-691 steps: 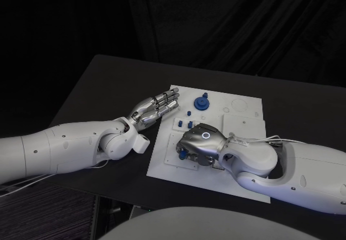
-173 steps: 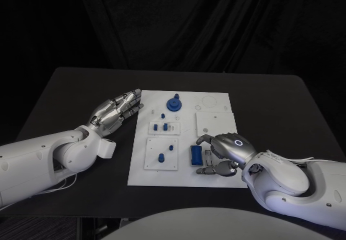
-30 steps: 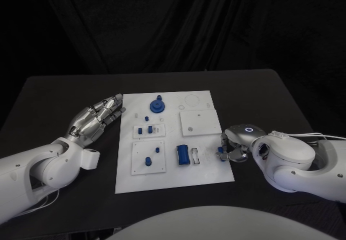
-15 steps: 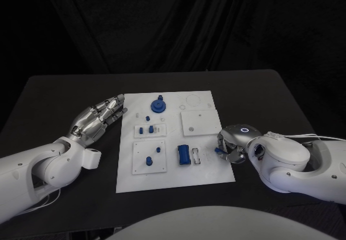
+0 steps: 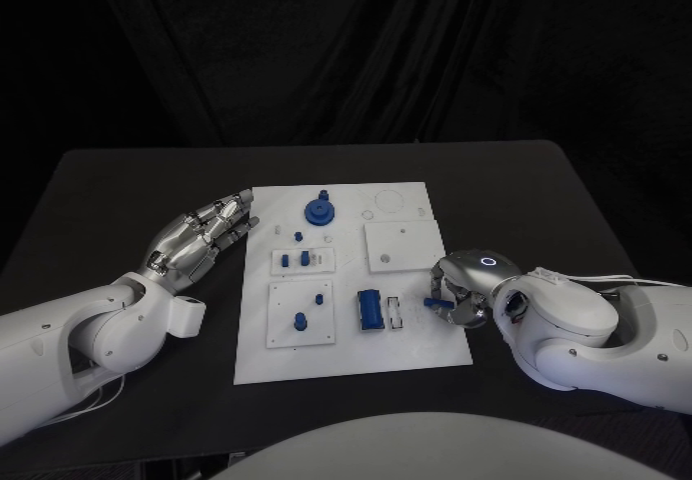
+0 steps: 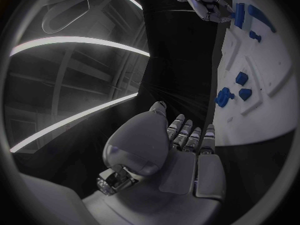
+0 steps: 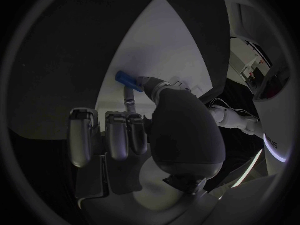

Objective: Assemble the parts on the task board

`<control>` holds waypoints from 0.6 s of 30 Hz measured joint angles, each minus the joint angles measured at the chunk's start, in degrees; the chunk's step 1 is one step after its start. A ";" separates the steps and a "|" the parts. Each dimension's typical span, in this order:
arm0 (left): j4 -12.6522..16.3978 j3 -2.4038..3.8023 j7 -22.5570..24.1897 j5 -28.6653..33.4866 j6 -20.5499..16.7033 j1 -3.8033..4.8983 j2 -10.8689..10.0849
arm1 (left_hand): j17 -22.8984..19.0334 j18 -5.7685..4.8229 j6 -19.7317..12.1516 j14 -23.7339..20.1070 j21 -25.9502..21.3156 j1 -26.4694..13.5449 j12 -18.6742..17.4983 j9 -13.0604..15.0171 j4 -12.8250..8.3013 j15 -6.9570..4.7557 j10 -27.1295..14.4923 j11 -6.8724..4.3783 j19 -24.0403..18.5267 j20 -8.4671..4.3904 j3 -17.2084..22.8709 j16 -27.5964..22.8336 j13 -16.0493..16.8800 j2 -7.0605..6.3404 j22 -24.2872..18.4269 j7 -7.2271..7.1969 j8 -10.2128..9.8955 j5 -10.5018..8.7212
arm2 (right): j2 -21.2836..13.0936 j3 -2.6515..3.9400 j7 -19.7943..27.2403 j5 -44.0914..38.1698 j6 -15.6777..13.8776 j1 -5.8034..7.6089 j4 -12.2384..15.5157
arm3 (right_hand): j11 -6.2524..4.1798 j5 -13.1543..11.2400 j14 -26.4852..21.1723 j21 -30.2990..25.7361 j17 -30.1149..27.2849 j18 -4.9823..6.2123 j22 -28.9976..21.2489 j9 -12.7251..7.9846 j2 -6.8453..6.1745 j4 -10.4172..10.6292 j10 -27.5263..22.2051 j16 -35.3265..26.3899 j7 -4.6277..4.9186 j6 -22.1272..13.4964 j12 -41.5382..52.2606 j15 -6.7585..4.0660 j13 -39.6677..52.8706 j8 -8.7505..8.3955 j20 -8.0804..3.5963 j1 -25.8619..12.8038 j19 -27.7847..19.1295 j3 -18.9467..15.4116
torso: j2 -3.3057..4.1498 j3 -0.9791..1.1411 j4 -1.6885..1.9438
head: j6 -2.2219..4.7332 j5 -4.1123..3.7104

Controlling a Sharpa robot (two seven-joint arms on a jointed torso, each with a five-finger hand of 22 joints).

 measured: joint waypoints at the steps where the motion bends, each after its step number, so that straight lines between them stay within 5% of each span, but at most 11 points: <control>1: -0.01 0.00 -0.01 0.00 0.03 -0.02 -0.02 | 0.00 0.00 0.00 0.00 0.11 0.16 0.00 0.00 0.00 0.00 0.00 0.00 0.00 0.00 0.00 0.00 0.00 0.16 0.00 0.00 0.00 0.00 | -0.05 -0.05 0.00 1.04 -0.87 -0.04 0.07 | -0.12 0.00 -0.02 0.00 0.00 0.00 0.00 0.09 0.00 -0.10 -0.12 0.00 0.00 0.00 0.00 -0.02 0.00 0.00 0.00 0.00 0.00 -0.09 | -0.01 0.00 -0.02 | 0.00 0.09; 18: -0.04 0.01 -0.23 -0.02 0.43 -0.16 0.05 | 0.00 0.00 0.00 0.00 0.23 0.22 0.00 0.00 0.00 0.00 0.00 0.00 0.00 0.00 0.00 0.00 0.00 0.22 0.00 0.00 0.00 0.00 | 0.38 -0.13 3.80 31.71 -18.75 0.85 1.36 | -0.87 2.54 0.13 0.00 0.00 -0.01 0.00 1.46 0.49 0.73 -0.03 0.00 -0.83 0.82 0.00 -0.37 0.00 -0.80 -0.42 -1.69 0.01 -2.96 | -0.14 0.05 0.01 | 0.00 0.27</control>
